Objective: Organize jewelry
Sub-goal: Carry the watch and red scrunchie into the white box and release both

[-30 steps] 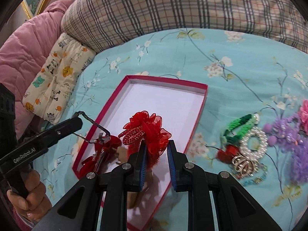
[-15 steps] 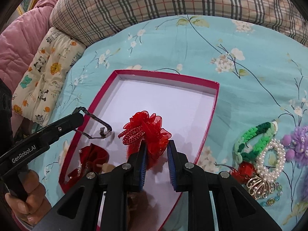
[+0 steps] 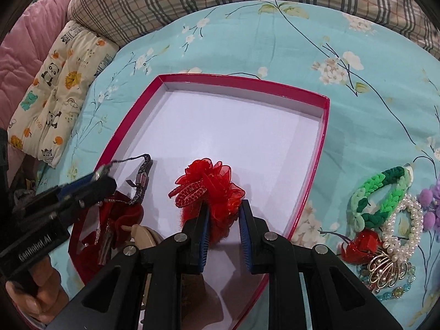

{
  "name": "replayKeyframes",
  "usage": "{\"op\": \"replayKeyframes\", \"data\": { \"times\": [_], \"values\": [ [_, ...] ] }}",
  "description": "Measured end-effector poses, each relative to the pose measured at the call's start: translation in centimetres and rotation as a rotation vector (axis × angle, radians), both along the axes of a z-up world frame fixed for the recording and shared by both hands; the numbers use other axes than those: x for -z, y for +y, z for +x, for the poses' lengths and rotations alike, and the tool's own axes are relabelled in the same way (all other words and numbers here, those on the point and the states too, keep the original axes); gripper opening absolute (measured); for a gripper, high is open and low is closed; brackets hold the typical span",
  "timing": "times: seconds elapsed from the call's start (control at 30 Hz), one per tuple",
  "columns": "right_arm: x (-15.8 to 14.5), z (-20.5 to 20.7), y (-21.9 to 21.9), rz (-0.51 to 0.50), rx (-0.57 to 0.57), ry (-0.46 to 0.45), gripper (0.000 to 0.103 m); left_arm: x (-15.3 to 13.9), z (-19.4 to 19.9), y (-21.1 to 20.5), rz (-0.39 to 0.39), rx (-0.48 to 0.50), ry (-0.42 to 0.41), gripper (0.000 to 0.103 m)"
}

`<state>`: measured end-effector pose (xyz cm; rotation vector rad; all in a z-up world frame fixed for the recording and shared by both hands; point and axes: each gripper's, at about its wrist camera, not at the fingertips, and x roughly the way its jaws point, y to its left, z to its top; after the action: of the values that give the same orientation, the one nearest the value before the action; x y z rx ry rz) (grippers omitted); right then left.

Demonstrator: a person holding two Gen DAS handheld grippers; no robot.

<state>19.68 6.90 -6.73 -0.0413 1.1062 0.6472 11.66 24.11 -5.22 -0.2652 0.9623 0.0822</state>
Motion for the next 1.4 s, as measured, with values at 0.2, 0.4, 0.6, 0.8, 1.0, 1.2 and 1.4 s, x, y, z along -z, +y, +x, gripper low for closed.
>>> {"op": "replayKeyframes", "data": {
  "times": [0.2,0.4,0.6,0.8,1.0,1.2,1.4],
  "values": [
    [0.0,0.1,0.2,-0.007,-0.006,-0.003,0.022,1.0,-0.1,0.2,-0.004,0.003,0.026,0.029],
    [0.0,0.2,0.5,-0.008,-0.012,-0.002,0.024,1.3,-0.2,0.3,-0.009,0.005,0.031,0.029],
    [0.0,0.1,0.5,-0.01,-0.014,-0.007,0.024,1.9,-0.2,0.3,-0.014,0.002,0.041,0.029],
    [-0.1,0.0,0.5,-0.012,-0.015,-0.002,0.028,1.9,-0.3,0.3,-0.016,-0.005,0.043,0.029],
    [-0.2,-0.4,0.2,-0.01,-0.012,0.002,0.028,2.0,-0.3,0.2,-0.006,-0.008,0.048,0.029],
    [-0.9,-0.8,-0.2,-0.001,-0.008,-0.008,0.035,1.7,-0.5,0.1,-0.007,-0.01,0.054,0.029],
    [-1.9,-1.6,-1.6,0.027,0.003,-0.017,0.039,0.8,-1.3,-0.3,-0.008,-0.009,0.042,0.042]
  ]
}}
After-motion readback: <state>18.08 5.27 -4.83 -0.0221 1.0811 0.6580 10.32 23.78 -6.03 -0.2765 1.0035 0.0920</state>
